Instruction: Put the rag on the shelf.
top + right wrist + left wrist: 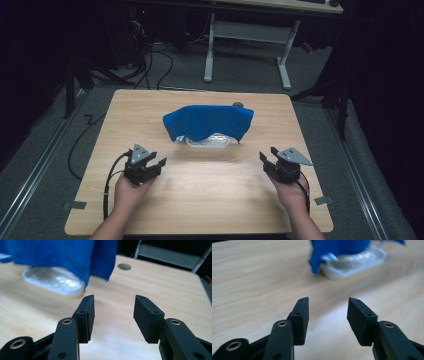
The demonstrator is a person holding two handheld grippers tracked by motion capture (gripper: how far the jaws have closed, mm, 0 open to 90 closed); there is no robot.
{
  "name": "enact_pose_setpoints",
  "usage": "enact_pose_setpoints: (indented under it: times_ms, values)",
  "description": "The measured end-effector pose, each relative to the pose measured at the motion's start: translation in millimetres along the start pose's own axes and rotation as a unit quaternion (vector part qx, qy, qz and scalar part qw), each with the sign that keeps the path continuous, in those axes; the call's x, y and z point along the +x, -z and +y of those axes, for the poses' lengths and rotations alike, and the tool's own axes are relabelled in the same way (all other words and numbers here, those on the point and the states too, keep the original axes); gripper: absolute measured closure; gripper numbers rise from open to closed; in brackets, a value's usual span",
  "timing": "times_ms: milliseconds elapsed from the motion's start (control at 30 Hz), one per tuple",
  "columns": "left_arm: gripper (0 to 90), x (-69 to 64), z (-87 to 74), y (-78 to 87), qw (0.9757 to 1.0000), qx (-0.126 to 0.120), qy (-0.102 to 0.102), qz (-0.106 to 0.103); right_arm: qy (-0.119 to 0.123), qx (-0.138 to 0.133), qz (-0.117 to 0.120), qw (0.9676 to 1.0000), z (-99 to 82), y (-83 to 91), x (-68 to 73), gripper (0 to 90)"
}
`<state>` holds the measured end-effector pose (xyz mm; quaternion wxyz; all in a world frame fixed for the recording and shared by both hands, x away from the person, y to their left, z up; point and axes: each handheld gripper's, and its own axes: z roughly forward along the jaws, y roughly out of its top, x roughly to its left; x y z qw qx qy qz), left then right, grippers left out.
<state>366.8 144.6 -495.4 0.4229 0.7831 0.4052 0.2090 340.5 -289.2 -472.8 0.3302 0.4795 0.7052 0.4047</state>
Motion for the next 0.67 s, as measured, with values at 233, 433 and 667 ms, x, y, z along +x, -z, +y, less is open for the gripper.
enact_pose_setpoints:
  times_ms: [233,433,667]
  values:
    - [46.4,-48.7,-23.5,3.3,0.9984,0.018,0.001,-0.054,0.012,0.010,0.016,0.9997,-32.0,23.8,27.6,47.4]
    - [45.2,-92.1,-39.8,-8.9,0.9921,0.060,-0.084,-0.072,0.036,0.034,0.048,0.9976,-58.8,31.6,52.4,48.4]
    - [45.6,-91.1,-36.7,-10.5,0.9934,0.044,-0.076,-0.074,0.043,0.034,0.052,0.9971,-57.1,28.2,55.2,48.4]
